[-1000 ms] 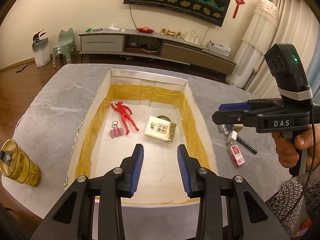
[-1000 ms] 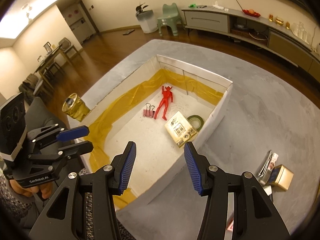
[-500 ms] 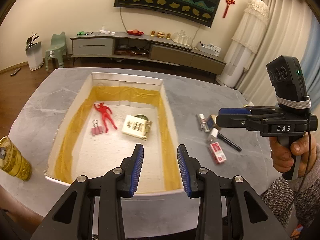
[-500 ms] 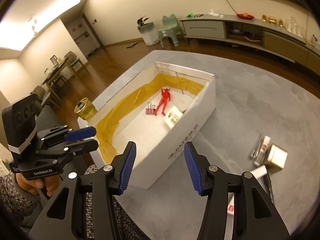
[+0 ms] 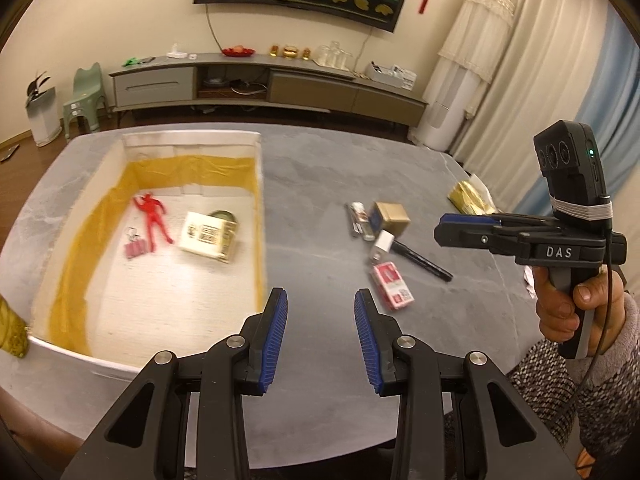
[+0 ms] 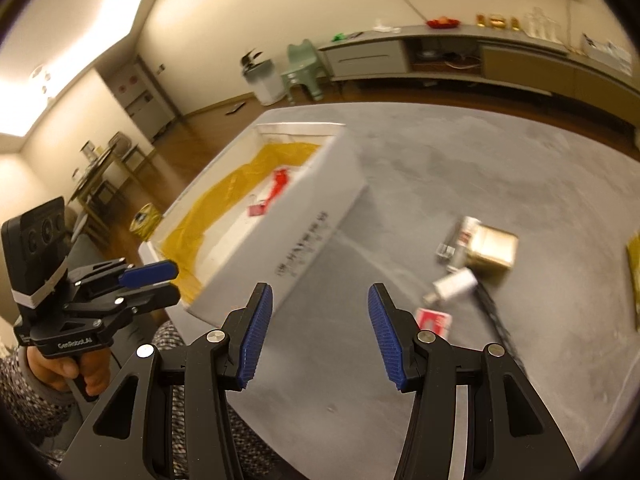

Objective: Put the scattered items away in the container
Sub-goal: 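Withdraw both tools from the box toward the remaining table items, then grasp the red-and-white staples box with the left tool while the right tool grasps the black marker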

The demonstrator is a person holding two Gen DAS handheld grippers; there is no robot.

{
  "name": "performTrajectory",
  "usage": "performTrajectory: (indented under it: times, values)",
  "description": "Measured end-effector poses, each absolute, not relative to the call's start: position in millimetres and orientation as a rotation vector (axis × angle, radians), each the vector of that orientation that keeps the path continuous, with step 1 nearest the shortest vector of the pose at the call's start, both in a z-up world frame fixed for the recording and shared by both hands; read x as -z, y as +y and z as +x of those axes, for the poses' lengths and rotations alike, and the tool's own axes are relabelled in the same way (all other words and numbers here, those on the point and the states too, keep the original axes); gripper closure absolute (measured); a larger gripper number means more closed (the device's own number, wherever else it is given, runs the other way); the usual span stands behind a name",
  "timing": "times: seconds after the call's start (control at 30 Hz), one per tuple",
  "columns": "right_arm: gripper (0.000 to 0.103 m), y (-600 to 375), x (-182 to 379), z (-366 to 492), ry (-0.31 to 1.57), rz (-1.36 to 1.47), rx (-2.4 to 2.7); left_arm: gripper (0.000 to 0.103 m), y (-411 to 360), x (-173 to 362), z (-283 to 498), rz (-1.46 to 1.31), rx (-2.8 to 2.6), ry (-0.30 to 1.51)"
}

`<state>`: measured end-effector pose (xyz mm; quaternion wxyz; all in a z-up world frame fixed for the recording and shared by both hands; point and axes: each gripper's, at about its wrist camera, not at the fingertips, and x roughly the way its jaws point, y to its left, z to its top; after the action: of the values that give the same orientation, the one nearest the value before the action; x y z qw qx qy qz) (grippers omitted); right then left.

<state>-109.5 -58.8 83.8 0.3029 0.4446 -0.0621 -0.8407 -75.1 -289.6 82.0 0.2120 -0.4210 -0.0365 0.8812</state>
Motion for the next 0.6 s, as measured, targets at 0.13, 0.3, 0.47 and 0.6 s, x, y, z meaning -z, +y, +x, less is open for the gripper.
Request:
performTrajectory:
  times: [0.13, 0.3, 0.47, 0.6]
  values:
    - [0.049, -22.2, -70.9, -112.5, -0.191, 1.213, 2.312, 0.066, -261.7, -69.3, -79.3, -1.19, -2.403, -0.092]
    - [0.049, 17.1, -43.8, -118.1, -0.192, 1.281, 2.402, 0.066, -225.8, -51.5, -89.6, -1.225, -2.345, -0.063]
    - [0.049, 36.4, -14.4, -128.2, -0.098, 1.353, 2.487, 0.066, -186.6, -30.9, -104.9, -1.264, -2.287, -0.045]
    - [0.049, 45.6, 5.2, -137.7, -0.016, 1.395, 2.509, 0.057, -157.9, -10.8, -118.3, -1.292, -2.253, -0.034]
